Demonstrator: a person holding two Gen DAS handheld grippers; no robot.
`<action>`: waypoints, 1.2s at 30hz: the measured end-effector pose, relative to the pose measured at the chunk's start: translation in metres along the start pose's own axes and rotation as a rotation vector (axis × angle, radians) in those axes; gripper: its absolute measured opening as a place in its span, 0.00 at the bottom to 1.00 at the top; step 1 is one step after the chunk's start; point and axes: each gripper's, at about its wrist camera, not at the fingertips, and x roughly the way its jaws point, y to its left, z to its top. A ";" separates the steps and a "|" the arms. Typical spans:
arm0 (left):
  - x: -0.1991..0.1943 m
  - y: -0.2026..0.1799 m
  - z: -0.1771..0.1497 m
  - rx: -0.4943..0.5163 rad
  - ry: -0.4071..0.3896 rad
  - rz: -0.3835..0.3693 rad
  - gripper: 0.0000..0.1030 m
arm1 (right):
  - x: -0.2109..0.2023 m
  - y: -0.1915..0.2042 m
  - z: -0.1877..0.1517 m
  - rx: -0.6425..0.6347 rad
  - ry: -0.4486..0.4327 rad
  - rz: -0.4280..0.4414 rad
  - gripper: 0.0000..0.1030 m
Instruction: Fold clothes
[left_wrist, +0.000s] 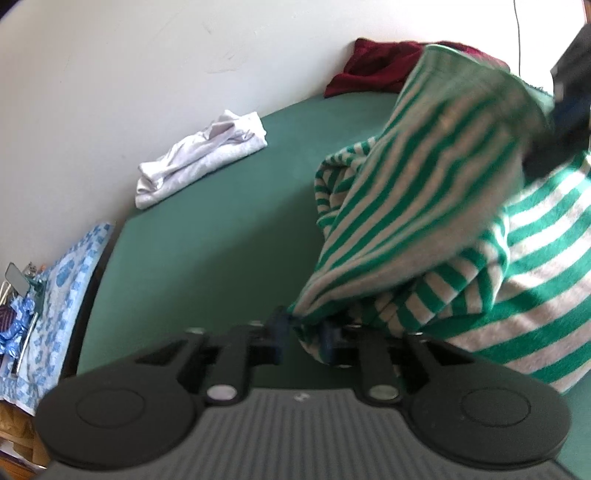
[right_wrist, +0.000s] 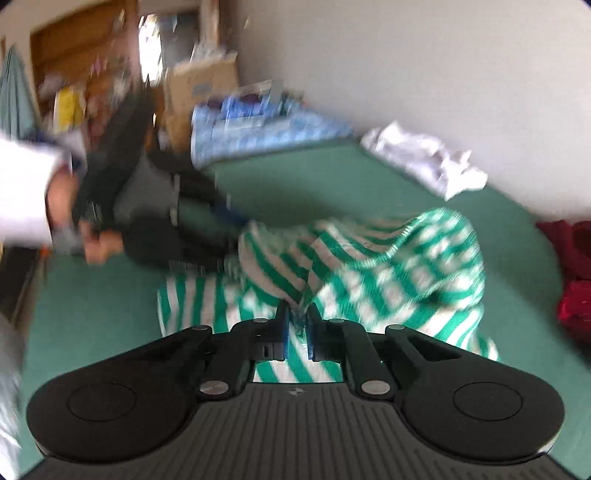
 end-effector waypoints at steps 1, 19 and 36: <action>-0.003 0.000 0.003 0.002 -0.009 -0.001 0.14 | -0.011 -0.003 0.008 0.035 -0.039 0.015 0.08; -0.156 0.043 0.166 0.023 -0.513 -0.074 0.18 | -0.134 -0.068 0.109 0.417 -0.524 -0.261 0.06; -0.094 0.020 0.117 -0.036 -0.405 -0.228 0.64 | -0.144 -0.075 0.116 0.464 -0.594 -0.239 0.05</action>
